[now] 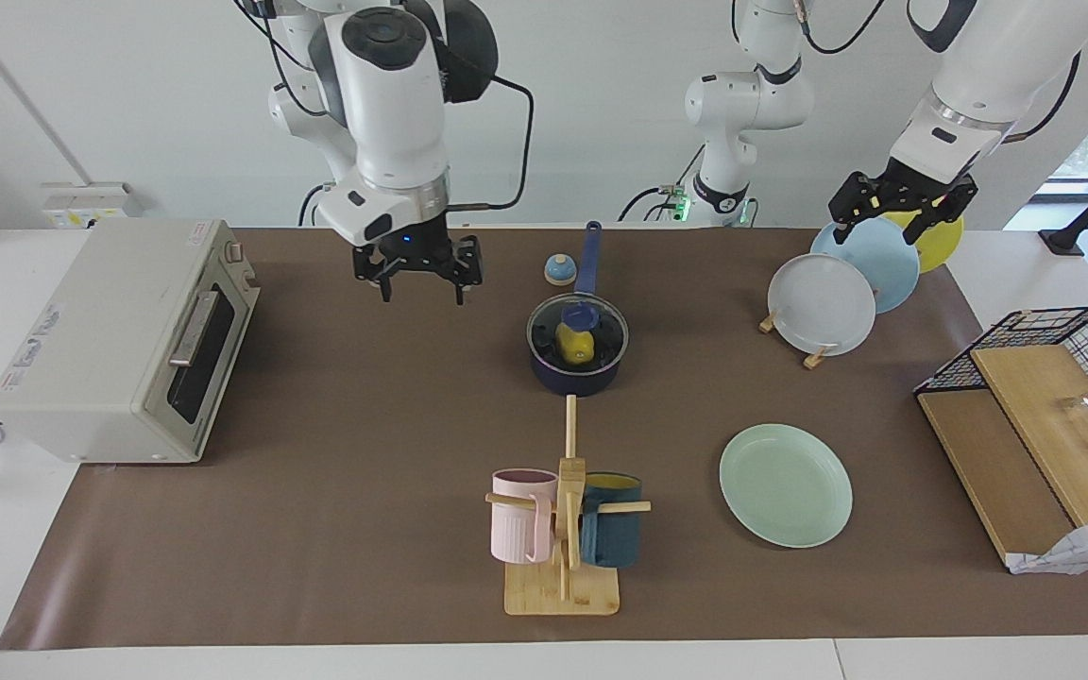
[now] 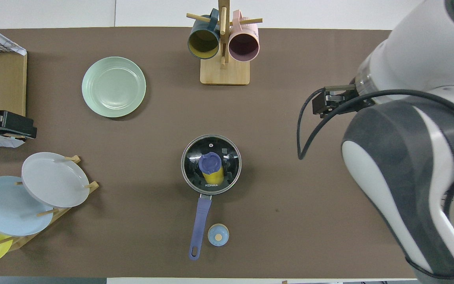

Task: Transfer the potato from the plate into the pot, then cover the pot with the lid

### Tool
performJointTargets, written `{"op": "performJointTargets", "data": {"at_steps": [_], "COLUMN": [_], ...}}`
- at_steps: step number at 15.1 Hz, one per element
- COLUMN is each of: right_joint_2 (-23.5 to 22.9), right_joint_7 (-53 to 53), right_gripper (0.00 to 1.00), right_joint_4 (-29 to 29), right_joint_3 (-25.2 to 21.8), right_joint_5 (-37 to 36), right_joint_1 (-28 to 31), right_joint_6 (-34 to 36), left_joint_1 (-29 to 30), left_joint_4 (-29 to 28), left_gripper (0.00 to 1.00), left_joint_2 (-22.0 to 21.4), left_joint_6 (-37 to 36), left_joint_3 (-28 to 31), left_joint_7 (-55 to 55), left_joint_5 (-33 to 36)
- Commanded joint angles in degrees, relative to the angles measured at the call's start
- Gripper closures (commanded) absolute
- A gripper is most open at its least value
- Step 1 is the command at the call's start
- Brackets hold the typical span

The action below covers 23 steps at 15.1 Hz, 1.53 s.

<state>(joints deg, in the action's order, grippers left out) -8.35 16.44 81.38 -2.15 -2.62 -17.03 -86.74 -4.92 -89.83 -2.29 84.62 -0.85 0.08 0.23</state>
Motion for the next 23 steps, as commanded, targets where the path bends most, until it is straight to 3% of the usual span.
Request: {"op": "performJointTargets", "data": {"at_steps": [1,3,8,13,18,23], "right_joint_2": [3.3,7.3,11.2,10.5,7.8,8.1], "right_joint_7": [-4.9,-7.4,-12.0,-15.1,-14.9,-15.7], "right_gripper": [0.0,0.0,0.0,0.0,0.0,0.0], "right_joint_4": [2.1,6.8,13.3,12.3,7.4,7.6], "right_joint_3": [0.7,0.7,0.4,-0.4,-0.4,-0.5], "right_joint_5": [0.5,0.3,0.3,0.1,0.3,2.3], "right_joint_1": [3.8,5.0,9.9,11.6,12.5,16.0], "right_joint_6": [3.3,3.2,0.0,0.4,1.7,2.5], "left_joint_1": [0.4,0.5,0.6,0.6,0.6,0.6], "left_joint_4": [-1.4,-1.3,-1.3,-1.3,-1.3,-1.3], "left_gripper": [0.0,0.0,0.0,0.0,0.0,0.0], "left_joint_2": [-1.4,-1.5,-1.6,-2.5,-4.0,-6.1], "left_joint_6": [-0.4,-0.4,-0.3,-0.5,-0.6,-0.8], "left_joint_3": [-0.6,-0.6,-0.4,-0.3,-0.2,-0.2], "left_joint_7": [-0.7,-0.7,-0.7,-0.6,-0.6,-0.6], "left_joint_5": [1.0,1.0,1.0,1.0,1.0,1.0]}}
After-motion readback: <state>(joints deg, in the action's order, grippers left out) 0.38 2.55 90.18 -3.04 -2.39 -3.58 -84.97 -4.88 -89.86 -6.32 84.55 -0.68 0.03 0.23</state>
